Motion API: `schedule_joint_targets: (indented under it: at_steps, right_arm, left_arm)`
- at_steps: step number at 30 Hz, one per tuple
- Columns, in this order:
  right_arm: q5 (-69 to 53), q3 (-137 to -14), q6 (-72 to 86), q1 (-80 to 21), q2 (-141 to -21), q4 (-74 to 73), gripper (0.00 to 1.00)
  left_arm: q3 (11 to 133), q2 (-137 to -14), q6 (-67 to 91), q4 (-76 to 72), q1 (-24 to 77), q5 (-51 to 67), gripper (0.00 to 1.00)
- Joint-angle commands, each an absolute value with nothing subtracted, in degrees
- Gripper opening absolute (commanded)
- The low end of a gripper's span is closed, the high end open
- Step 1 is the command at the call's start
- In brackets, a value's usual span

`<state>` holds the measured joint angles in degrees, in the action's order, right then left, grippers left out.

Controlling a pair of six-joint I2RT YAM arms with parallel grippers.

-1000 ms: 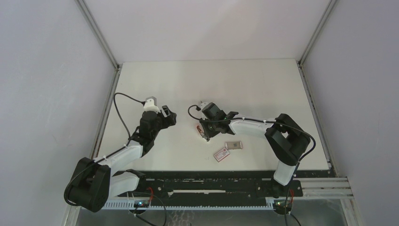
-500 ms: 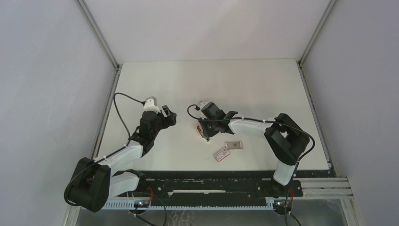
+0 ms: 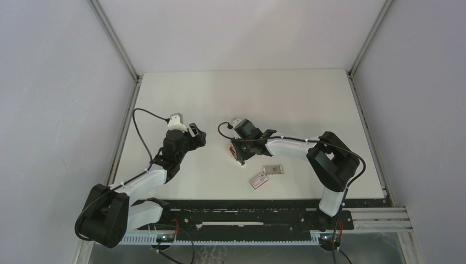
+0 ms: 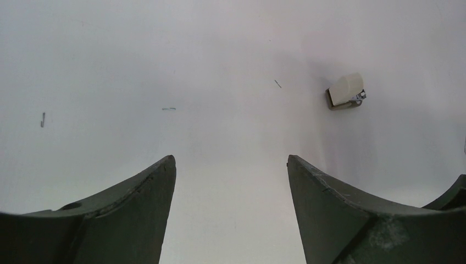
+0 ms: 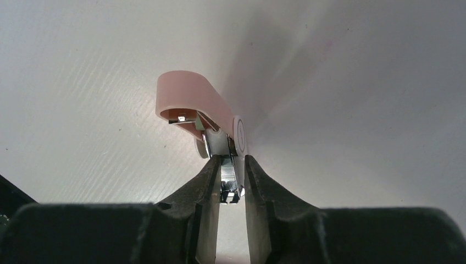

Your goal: Load the staples into the stapler

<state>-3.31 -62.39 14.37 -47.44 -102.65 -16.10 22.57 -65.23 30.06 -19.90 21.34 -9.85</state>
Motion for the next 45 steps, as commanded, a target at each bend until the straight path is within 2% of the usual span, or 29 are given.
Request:
schedule_joint_targets:
  at_steps: [1,7,15,24,30,45]
  right_arm:
    - [-2.71,-63.72,14.97,-47.49,-97.2,-16.28,0.22]
    - [1.81,-62.13,14.43,-46.86,-86.83,-20.67,0.33]
    - [8.15,-49.6,20.67,-45.24,-73.88,-26.31,0.42]
    - [9.25,-39.99,27.15,-43.68,-72.2,-25.82,0.47]
    - [11.16,-39.81,27.63,-43.6,-75.71,-23.64,0.45]
    - [14.06,-39.82,27.68,-42.78,-80.2,-21.14,0.33]
  left_arm:
    - [22.4,-63.12,30.55,-21.07,21.18,-10.13,0.79]
    - [20.92,-59.18,30.15,-21.2,21.18,-10.46,0.8]
    - [20.57,-56.71,30.8,-20.41,21.12,-8.47,0.81]
    - [20.29,-55.44,31.88,-19.83,21.16,-7.64,0.82]
    - [20.04,-54.06,31.99,-19.36,21.18,-8.05,0.82]
    - [20.13,-54.56,31.99,-19.34,21.18,-8.31,0.82]
